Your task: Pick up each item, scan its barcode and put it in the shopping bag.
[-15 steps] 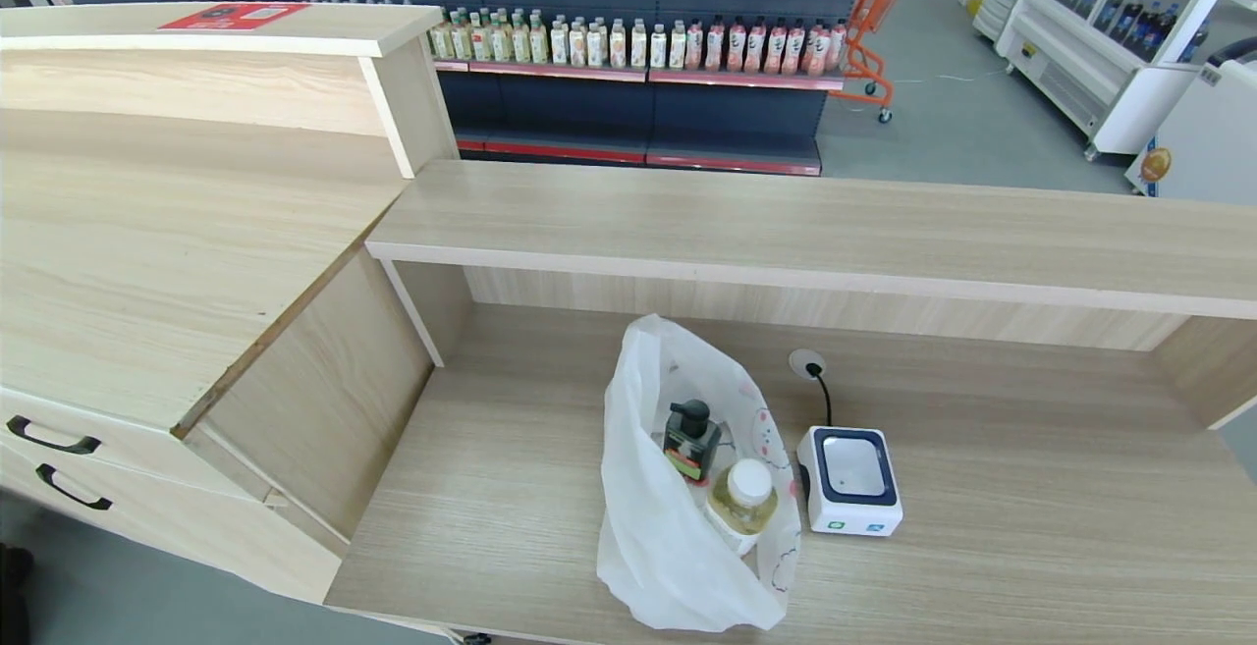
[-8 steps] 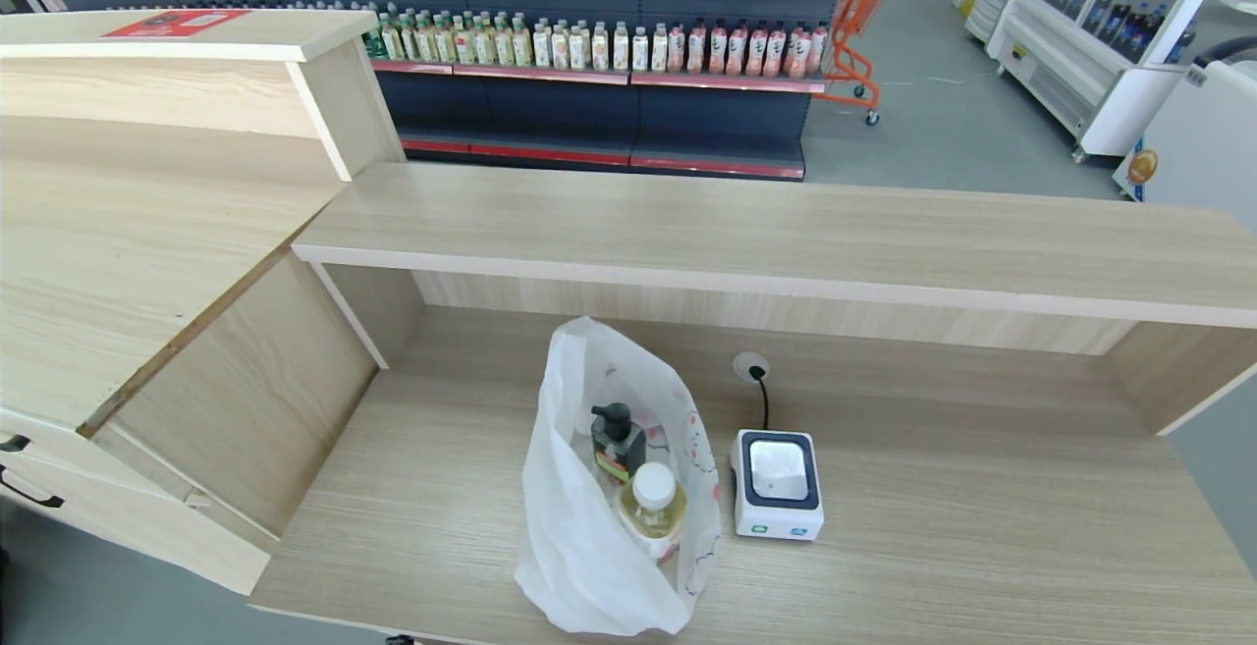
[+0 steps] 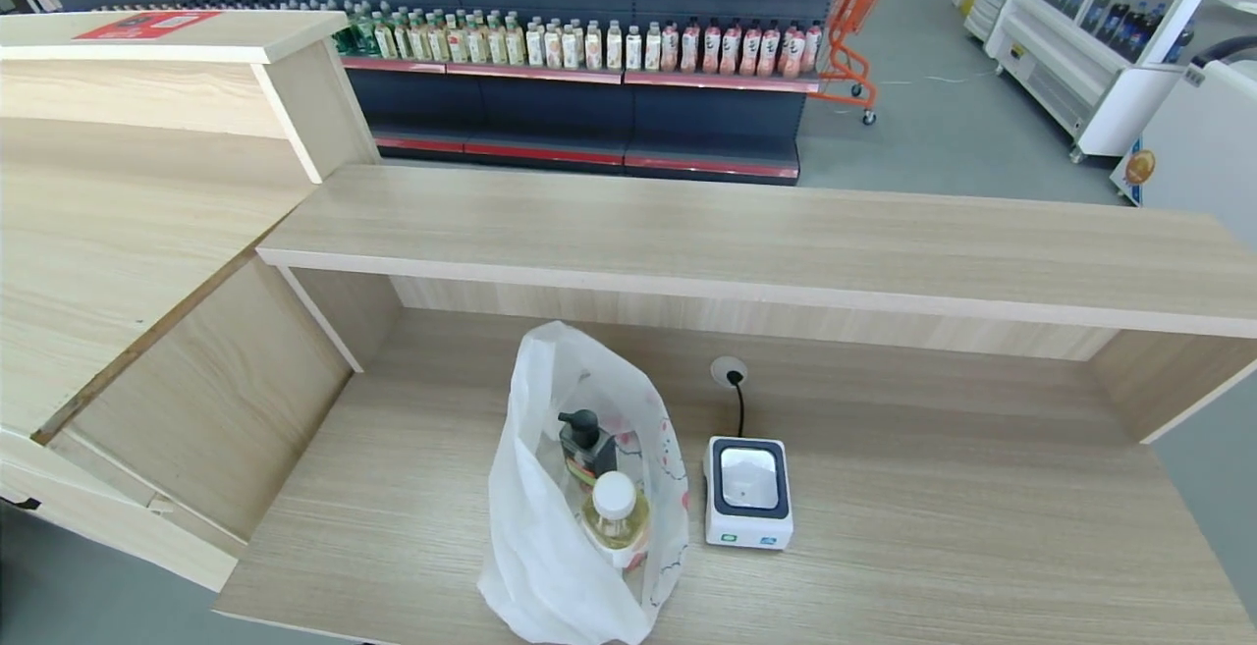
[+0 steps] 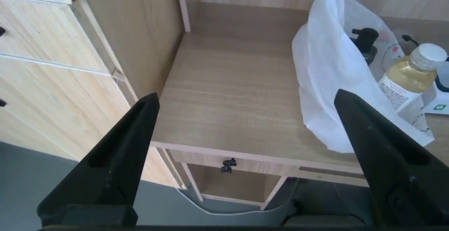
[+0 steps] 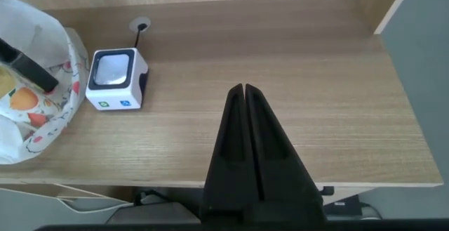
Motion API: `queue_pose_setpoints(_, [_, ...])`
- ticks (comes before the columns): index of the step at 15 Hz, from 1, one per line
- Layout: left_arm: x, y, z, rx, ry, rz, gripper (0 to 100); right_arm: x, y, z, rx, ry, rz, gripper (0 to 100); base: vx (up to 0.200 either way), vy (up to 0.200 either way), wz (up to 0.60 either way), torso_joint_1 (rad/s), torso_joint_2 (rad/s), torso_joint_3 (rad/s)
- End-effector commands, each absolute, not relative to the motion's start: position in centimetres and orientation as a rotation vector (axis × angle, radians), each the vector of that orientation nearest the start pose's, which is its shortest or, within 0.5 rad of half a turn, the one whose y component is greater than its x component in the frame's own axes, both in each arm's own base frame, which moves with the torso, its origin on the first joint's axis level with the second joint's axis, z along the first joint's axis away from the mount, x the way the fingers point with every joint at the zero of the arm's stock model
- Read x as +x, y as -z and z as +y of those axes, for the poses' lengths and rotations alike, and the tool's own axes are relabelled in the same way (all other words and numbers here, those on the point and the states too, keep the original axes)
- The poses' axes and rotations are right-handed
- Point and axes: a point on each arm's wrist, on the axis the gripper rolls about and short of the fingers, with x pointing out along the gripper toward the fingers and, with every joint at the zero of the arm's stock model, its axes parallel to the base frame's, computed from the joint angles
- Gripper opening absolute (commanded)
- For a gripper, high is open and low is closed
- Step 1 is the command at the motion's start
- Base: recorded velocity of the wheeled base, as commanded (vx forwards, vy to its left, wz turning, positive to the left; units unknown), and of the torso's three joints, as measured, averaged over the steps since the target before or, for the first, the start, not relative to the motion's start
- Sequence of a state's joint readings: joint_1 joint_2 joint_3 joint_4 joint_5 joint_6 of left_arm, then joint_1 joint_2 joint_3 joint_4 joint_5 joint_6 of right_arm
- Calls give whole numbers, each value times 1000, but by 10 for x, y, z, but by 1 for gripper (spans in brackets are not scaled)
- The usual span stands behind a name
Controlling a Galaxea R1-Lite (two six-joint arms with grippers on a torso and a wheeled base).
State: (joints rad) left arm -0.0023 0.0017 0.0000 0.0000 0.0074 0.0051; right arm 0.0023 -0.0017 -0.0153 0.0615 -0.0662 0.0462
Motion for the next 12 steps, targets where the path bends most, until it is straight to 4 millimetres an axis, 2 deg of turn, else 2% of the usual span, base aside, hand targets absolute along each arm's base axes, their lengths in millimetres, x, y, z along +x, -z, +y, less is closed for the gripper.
queue_pose_setpoints(1, [-22,-76,0,6,-6,6,100,-24,-73,-2,44,64,46,0,200,0,0,-7,-7,2])
queue_pose_setpoints(3, [-23,-75,0,5,-6,0,100,-24,-73,-2,44,64,46,0,200,0,0,-12,-7,0])
queue_pose_setpoints(12, [-23,-75,0,5,-6,0,100,-24,-73,-2,44,64,46,0,0,0,0,6,3,-1])
